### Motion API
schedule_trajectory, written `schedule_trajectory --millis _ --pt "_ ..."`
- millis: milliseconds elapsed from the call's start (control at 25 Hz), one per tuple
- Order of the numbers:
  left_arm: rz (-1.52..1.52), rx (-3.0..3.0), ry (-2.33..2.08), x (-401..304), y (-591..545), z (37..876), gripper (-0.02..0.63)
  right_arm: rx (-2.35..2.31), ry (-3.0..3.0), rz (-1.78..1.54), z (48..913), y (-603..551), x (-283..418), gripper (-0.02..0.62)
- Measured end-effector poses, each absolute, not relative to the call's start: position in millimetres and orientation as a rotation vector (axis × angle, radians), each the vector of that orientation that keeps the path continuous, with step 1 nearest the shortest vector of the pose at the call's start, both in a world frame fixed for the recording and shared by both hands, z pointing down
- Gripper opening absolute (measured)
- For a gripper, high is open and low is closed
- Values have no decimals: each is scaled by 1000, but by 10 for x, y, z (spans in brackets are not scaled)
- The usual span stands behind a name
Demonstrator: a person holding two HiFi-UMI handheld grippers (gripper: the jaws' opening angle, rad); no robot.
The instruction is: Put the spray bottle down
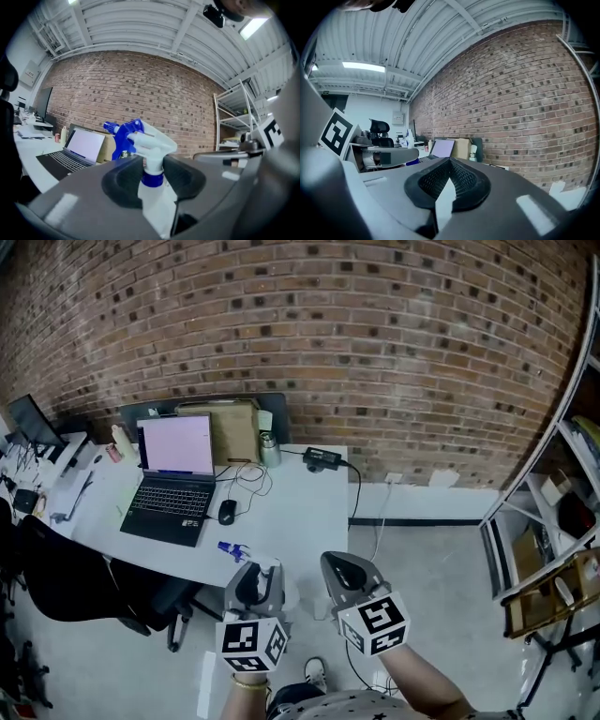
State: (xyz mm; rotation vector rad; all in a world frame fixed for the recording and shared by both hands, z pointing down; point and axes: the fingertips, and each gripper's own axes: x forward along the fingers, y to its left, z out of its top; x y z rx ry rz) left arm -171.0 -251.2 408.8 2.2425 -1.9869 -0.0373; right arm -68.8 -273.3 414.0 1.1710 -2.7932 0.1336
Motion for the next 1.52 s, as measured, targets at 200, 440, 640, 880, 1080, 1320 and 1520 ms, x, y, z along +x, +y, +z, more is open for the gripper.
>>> schedule_trajectory --millis 200,440,640,880,1080,1320,1520 --pt "-22 2275 -1961 -1870 -3113 4125 135 1217 -2762 151 4195 -3290 -852 -2" --pt "-7 2331 -1917 -1942 -3725 4244 135 1265 -2716 194 4361 -3716 -942 -2" --pt "-27 2329 -1897 -1985 -4099 4360 135 1279 -2680 237 4522 -3899 -998 -2" --pt "14 2356 -1882 -1956 -4310 4476 135 1271 -2664 267 4631 -3986 -1070 -2" --pt "27 2339 -1895 -1995 -4342 4484 133 1271 -2662 276 4658 -3995 -1086 -2" --pt "64 2317 -1903 -2045 -4324 4503 171 1259 -2662 278 4678 -3913 -1100 -2" --pt "78 2296 -1889 -2047 -4160 4518 191 1252 -2669 264 4620 -3763 -1068 -2"
